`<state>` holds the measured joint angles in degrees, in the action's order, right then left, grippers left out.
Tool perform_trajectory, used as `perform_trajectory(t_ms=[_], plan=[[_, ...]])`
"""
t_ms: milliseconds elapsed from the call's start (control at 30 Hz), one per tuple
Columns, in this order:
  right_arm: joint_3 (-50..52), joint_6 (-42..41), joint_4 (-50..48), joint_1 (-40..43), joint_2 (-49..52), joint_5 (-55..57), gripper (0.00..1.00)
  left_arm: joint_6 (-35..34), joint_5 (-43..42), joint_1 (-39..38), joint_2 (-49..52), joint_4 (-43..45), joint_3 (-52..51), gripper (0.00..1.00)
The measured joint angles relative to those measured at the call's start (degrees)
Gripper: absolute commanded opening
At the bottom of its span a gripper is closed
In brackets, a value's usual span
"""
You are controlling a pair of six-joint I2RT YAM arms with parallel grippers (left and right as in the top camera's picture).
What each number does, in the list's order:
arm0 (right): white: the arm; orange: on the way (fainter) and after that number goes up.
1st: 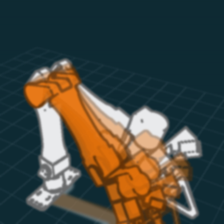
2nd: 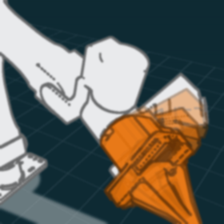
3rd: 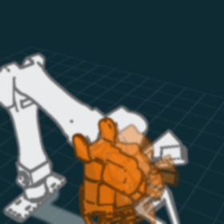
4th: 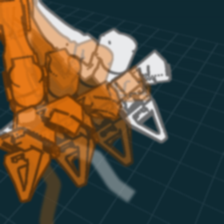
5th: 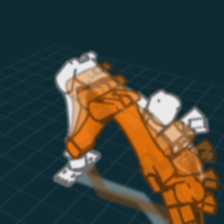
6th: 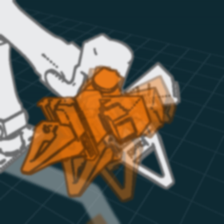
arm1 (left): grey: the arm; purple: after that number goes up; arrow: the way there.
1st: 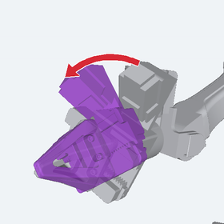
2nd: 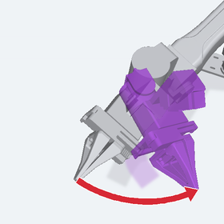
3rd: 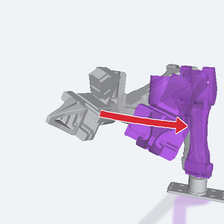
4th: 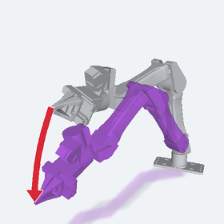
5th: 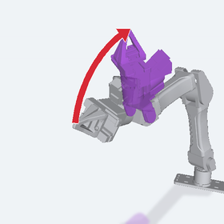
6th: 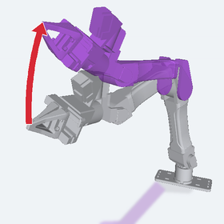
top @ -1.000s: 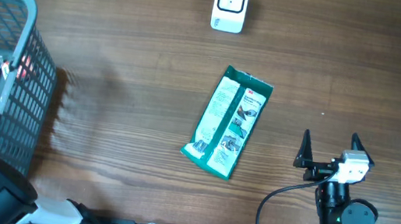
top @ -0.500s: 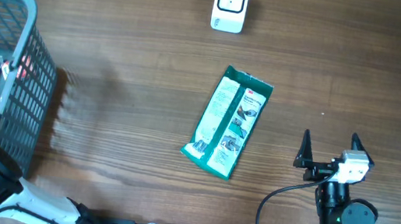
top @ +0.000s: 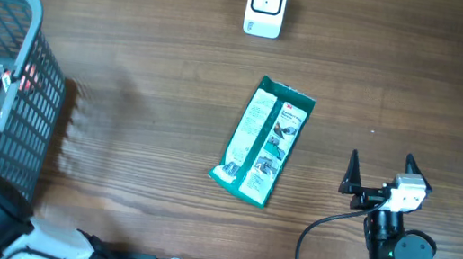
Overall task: Scan the item barcode
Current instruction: 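Move the left gripper back into the basket and grasp the green-lidded jar, then carry the green-lidded jar out and set it beside the packet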
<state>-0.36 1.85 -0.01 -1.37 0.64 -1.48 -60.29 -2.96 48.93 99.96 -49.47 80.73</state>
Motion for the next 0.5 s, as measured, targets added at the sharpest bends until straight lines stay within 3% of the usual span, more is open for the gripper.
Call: perform_trajectory(t_ms=[133,300,400,500], plan=[[0.0,0.0,0.0,0.0,0.0,0.0,1.0,2.62,-11.5,0.0,-7.98,0.59,9.18,0.48],[0.0,0.0,0.0,0.0,0.0,0.0,1.0,3.28,-24.24,-0.92,-18.34,2.78,12.72,0.48],[0.0,0.0,0.02,0.0,0.0,0.0,1.0,3.54,-28.3,-5.09,-23.08,2.78,12.81,0.49],[0.0,0.0,0.0,0.0,0.0,0.0,1.0,7.19,-30.97,-16.87,-26.38,2.38,12.9,0.5]])
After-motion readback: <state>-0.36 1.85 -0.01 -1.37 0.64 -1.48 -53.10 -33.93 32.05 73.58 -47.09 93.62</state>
